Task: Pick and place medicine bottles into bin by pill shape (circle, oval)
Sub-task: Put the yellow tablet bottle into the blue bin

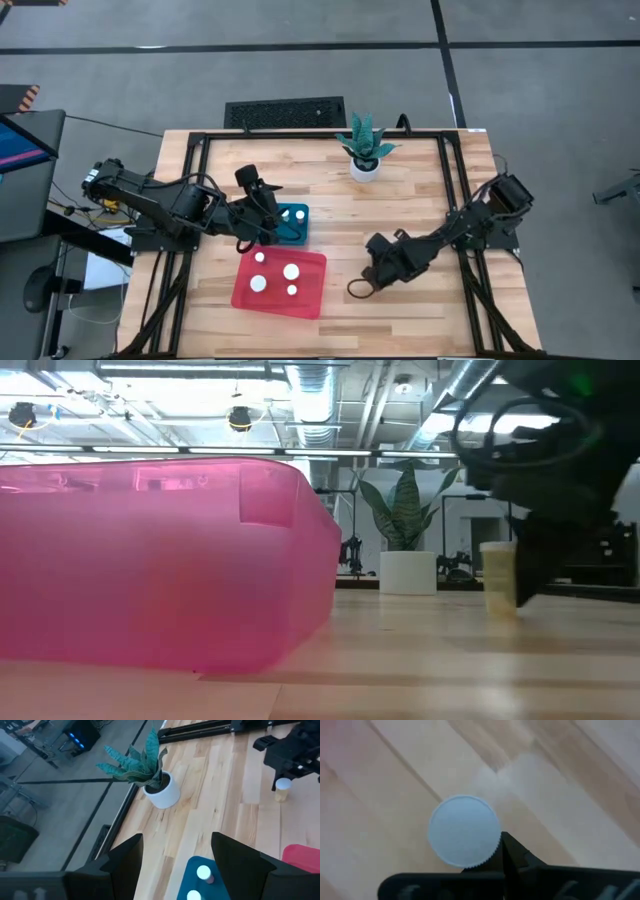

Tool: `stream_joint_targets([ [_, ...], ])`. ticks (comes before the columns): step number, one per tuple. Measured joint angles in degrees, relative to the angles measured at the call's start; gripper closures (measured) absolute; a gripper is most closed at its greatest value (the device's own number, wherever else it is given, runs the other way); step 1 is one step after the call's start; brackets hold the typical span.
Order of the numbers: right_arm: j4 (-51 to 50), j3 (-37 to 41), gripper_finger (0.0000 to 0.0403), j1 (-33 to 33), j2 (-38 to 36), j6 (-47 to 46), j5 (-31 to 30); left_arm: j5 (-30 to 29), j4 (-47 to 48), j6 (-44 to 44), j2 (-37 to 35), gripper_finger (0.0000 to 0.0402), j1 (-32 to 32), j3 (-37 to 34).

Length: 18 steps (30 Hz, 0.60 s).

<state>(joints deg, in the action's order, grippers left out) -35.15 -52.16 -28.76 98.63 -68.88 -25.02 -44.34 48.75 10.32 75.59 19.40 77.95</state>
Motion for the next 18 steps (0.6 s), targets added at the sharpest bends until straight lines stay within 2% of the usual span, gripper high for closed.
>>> stream_joint_targets([
  [11, 6.81, -0.02, 0.0401, 7.25, 0.00, 9.22, -2.08, 0.00, 0.33, 0.03, 0.00, 0.0172, 0.00, 0.00],
  [18, 5.62, -0.02, 0.0401, 7.14, -3.29, 9.42, -2.07, 0.50, 0.30, 0.60, 0.00, 0.0172, 0.02, 0.00],
])
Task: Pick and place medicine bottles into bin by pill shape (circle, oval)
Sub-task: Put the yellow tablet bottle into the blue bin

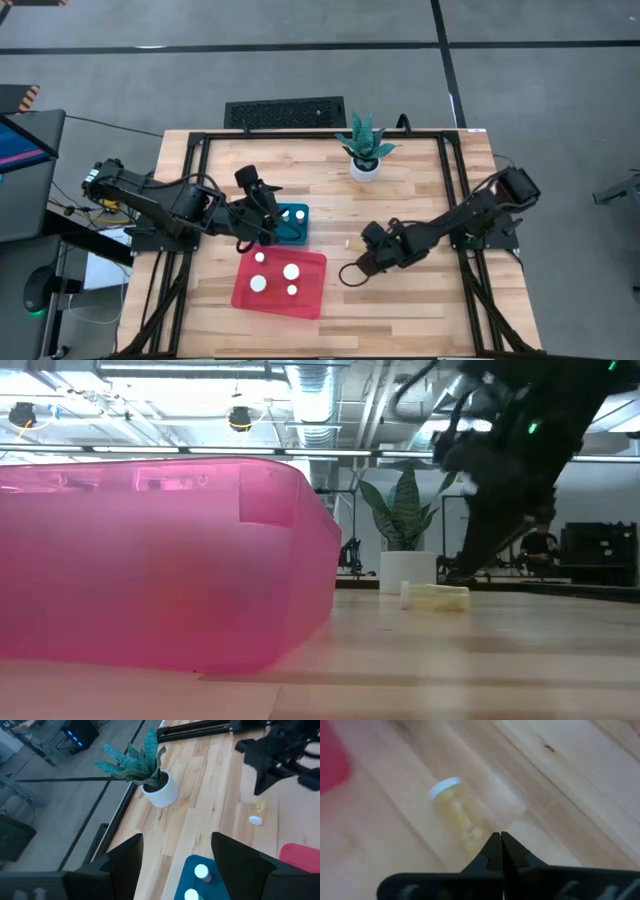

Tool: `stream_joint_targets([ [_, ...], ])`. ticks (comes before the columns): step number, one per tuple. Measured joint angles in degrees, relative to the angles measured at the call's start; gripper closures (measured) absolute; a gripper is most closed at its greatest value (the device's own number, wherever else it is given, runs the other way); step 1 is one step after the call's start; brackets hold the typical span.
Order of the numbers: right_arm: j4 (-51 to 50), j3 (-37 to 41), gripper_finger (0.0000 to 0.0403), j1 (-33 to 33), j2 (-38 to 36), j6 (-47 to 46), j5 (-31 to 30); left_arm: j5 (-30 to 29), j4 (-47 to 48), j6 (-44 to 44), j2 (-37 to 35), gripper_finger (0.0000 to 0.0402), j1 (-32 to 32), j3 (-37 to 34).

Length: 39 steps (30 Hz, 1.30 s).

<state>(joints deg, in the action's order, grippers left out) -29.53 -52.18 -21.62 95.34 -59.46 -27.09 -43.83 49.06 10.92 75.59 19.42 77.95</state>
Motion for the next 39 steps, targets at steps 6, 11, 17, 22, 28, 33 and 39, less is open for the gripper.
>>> stream_joint_targets([
  [6, -7.71, -0.02, 0.0399, -4.19, -8.02, -3.71, 0.86, 2.64, -2.20, 4.74, 0.15, 0.0172, -0.17, -1.57],
  [11, -10.95, -0.02, 0.0399, -9.40, -16.08, -8.15, 3.21, 15.74, -17.17, 1.93, 0.82, 0.0172, -2.62, -7.72],
  [17, -8.88, -0.02, 0.0386, -13.54, -21.38, -8.61, 1.95, 31.99, -31.50, 2.08, 5.99, 0.0172, -8.95, -12.21],
  [22, -7.03, -0.02, 0.0327, -11.99, -17.86, 1.29, 1.73, 36.60, -34.31, 2.62, 9.15, 0.0172, -9.94, -12.41],
  [28, 0.68, -0.02, 0.0210, -4.87, -9.70, 15.35, 2.14, 36.57, -34.40, 4.52, 8.42, 0.0172, -9.93, -12.39],
  [33, 6.32, -0.02, 0.0160, 1.72, -3.97, 24.44, 9.52, 36.56, -32.48, 6.30, 6.91, 0.0172, -9.36, -12.37],
  [39, 8.13, -0.01, 0.0171, 6.72, 0.15, 29.33, 13.81, 36.54, -29.47, 7.70, 5.95, 0.0172, -7.85, -12.37],
])
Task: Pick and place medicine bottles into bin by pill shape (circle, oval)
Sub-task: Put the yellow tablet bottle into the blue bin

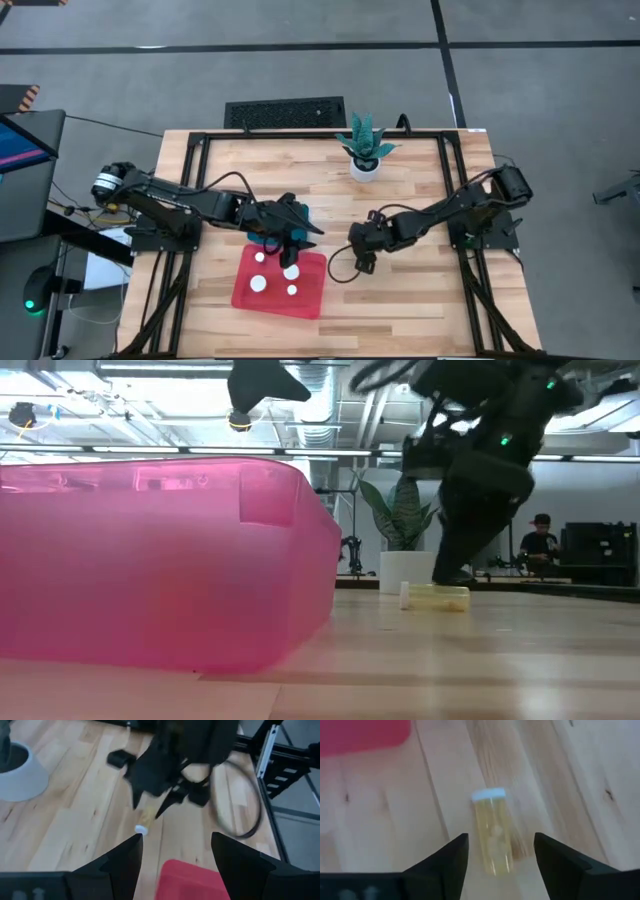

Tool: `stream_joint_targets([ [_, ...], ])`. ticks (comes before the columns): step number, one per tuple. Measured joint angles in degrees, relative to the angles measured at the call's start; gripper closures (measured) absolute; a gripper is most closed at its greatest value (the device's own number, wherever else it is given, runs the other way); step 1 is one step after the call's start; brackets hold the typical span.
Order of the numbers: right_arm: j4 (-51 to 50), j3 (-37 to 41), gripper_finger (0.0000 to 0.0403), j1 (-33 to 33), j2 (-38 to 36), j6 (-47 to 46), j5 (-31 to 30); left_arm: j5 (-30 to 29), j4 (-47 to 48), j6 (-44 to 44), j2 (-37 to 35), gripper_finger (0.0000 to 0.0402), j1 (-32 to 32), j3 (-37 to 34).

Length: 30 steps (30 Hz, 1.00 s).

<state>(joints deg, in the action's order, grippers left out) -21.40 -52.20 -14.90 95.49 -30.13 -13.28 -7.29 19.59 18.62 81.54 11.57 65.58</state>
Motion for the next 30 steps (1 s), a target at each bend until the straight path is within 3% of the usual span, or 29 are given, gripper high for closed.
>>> stream_joint_targets([
  [6, 1.93, 0.01, 0.0179, 1.53, 1.52, 3.67, 4.57, -0.92, 1.20, 0.28, -0.05, 0.0172, 1.61, 0.00],
  [13, 6.34, -0.84, 0.0179, 1.60, 4.37, 7.32, 4.71, -0.97, 2.29, 0.61, -0.22, 0.0172, 1.98, 0.00],
  [30, 3.94, -6.41, 0.0179, 3.43, 8.06, 19.08, 7.42, -3.12, 4.09, 2.11, -2.19, 0.0172, 1.98, 0.00],
])
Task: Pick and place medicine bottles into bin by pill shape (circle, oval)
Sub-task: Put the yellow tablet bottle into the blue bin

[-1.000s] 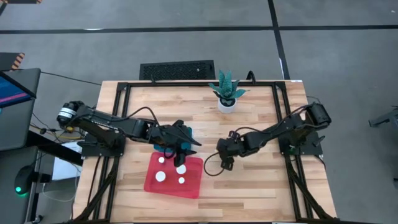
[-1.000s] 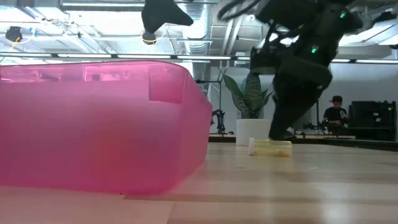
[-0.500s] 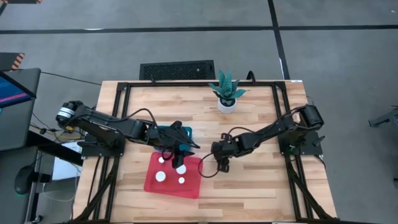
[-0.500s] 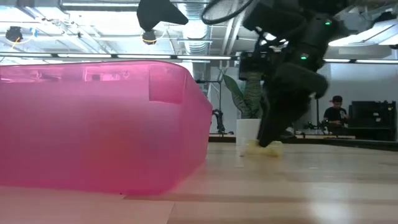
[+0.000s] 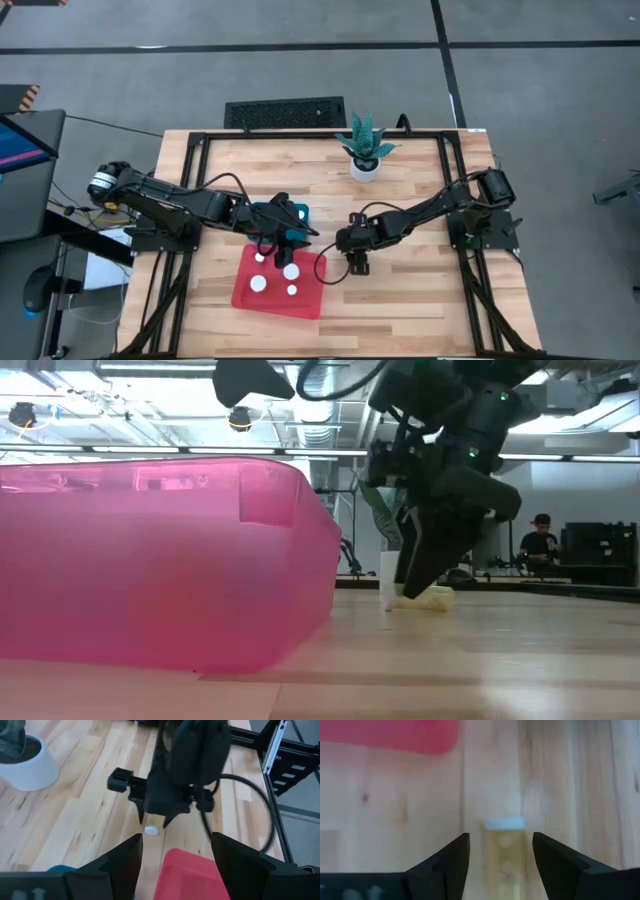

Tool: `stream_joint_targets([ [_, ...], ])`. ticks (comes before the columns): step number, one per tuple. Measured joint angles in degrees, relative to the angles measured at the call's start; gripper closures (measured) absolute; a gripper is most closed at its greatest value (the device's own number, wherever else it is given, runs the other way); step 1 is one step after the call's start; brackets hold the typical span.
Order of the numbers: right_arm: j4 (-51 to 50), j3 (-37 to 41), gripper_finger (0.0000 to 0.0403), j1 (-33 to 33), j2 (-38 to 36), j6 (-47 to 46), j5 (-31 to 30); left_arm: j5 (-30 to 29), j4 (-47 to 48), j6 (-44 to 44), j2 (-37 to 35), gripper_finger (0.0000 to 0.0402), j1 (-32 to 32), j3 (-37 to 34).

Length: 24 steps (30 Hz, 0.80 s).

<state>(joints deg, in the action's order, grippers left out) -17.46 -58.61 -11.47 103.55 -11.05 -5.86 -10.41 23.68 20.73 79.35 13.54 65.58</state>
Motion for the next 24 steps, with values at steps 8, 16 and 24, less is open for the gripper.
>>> stream_joint_targets([
  [8, -7.35, 0.07, 0.0179, -0.65, 0.00, 1.06, 1.44, -0.13, -0.26, 0.09, 0.00, 0.0172, 0.00, 0.00],
  [16, -7.79, 0.07, 0.0210, -0.61, 0.00, 0.61, 1.19, -0.92, -0.35, 0.11, 0.00, 0.0172, 0.00, 0.00],
  [24, -7.73, 0.07, 0.0303, -0.50, -0.04, 0.57, 1.28, -0.92, -0.35, 0.11, 0.00, 0.0172, 0.00, 0.00],
])
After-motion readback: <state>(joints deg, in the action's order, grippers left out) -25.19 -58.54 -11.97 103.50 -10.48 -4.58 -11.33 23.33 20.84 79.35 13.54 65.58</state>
